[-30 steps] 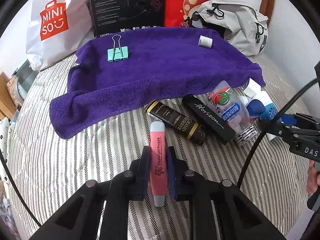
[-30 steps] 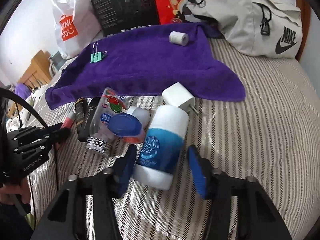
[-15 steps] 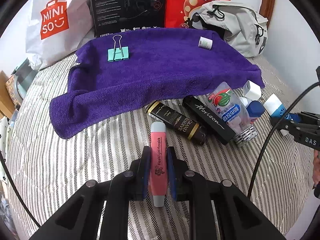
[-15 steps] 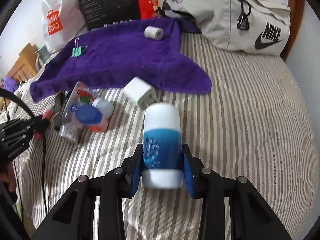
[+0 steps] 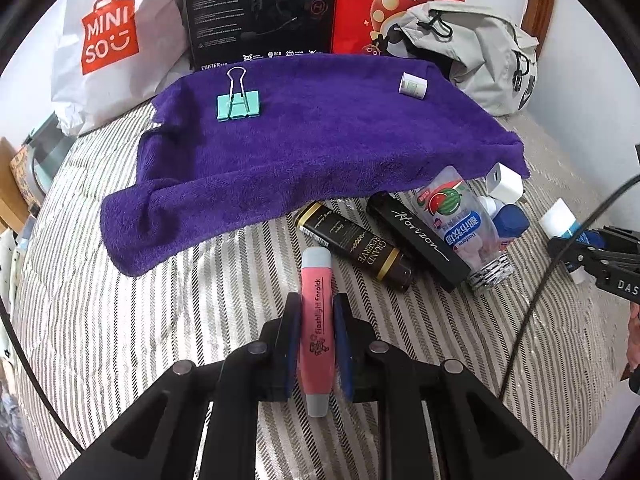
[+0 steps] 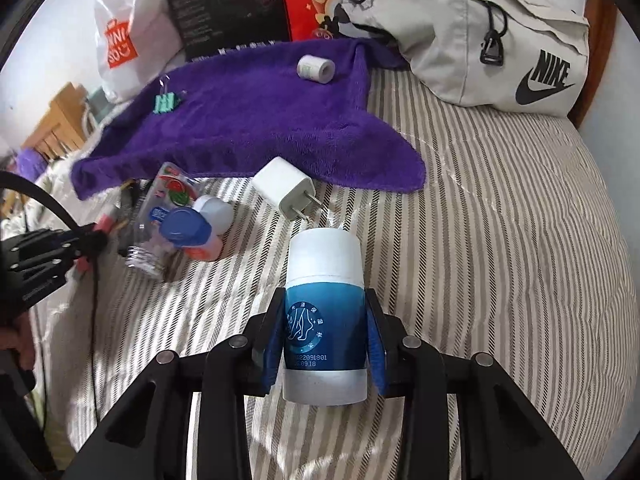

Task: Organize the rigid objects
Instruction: 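Grasp the blue-and-white deodorant stick with the right gripper while the left lifts the highlighter, then stand the deodorant on the towel with the right gripper while the left carries the highlighter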

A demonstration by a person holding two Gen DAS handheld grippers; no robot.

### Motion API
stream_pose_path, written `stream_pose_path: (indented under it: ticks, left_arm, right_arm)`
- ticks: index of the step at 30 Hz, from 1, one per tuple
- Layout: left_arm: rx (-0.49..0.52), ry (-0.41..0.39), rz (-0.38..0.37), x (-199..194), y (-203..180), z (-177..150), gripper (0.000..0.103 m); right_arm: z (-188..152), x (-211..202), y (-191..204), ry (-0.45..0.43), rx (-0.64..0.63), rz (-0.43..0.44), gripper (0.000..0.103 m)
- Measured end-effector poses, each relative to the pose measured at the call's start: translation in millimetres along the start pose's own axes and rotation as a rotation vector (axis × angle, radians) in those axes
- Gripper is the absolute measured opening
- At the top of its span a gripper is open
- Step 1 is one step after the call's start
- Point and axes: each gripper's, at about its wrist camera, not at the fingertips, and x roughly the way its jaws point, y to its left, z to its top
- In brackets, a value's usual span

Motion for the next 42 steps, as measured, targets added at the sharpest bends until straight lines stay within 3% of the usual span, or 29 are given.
stream_pose_path:
  ticks: [9,21,32,42]
  left_arm:
    - [-0.029,-0.042,-0.009,-26.4,14.8,6.5,0.016]
    - [-0.074,-0.064,-0.028,-39.4,27.3,26.9,0.016]
    - [-0.093,-0.071,0.007,-30.5,52.7,71.7,0.016]
    - [-0.105,-0.059,0.007,-8.5,61.5,103.4,0.016]
  right_arm:
    - [2.2,-44.1,-1.6,-0.091,-0.012,0.085,0.036]
    - [20.4,-45.6,-7.3,-0.118,-0.011,0.155,0.036]
    - [74.2,-34.7,-15.9,-0.143,-0.018,0.168,0.036]
    - [131.5,14.6,-8.5,-0.107,-0.046,0.162,0.036]
